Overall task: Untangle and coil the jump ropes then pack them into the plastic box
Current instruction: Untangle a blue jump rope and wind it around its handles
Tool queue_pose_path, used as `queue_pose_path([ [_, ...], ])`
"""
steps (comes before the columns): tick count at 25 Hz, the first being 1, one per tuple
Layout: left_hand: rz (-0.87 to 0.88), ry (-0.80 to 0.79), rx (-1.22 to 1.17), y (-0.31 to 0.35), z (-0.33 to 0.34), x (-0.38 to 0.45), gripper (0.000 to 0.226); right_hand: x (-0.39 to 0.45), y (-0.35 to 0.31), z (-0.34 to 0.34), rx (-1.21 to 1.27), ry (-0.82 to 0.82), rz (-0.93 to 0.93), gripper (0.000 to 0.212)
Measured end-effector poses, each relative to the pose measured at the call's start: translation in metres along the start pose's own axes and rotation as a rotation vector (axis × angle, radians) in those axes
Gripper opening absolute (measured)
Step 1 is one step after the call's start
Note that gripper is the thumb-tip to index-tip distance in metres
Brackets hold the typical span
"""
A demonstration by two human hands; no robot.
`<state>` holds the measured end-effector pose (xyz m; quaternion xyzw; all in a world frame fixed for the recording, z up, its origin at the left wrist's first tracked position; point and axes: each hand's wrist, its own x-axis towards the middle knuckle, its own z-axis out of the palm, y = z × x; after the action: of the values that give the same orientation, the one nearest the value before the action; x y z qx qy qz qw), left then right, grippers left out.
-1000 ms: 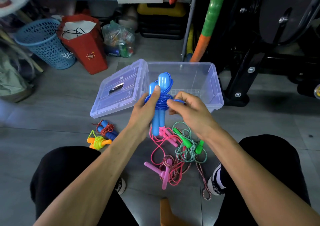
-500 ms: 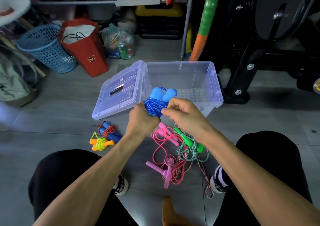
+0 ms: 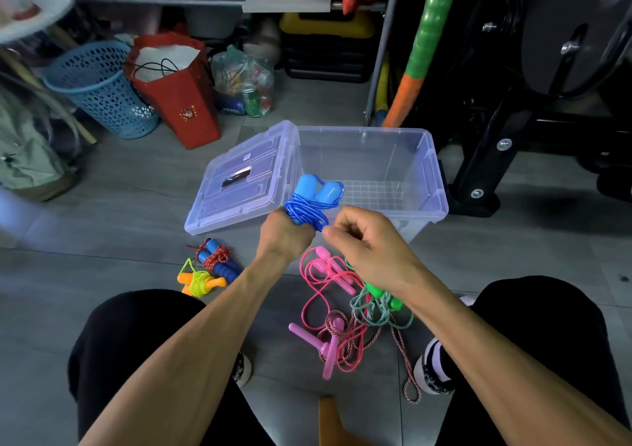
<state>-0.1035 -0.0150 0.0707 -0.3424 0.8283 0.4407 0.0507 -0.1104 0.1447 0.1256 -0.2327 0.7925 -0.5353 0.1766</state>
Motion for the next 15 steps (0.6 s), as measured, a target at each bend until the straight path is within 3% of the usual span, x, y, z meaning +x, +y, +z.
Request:
queue_pose_path([
  [3, 0.057, -0.127, -0.046, -0.004, -0.004, -0.003, 0.013, 0.020, 0.012, -0.019, 0.206, 0.125, 0.124, 0.021],
  [7, 0.001, -0.302, -0.227, -0.025, -0.012, -0.006, 0.028, 0.034, 0.032, -0.013, 0.107, 0.137, 0.210, 0.020],
  [11, -0.100, -0.202, -0.154, -0.065, -0.005, 0.003, 0.018, 0.040, 0.042, 0.019, 0.043, -0.003, 0.210, 0.015],
  [15, -0.414, -0.117, -0.353, -0.110, 0.014, 0.019, 0.010, 0.045, 0.054, 0.044, -0.147, -0.169, 0.260, 0.009],
])
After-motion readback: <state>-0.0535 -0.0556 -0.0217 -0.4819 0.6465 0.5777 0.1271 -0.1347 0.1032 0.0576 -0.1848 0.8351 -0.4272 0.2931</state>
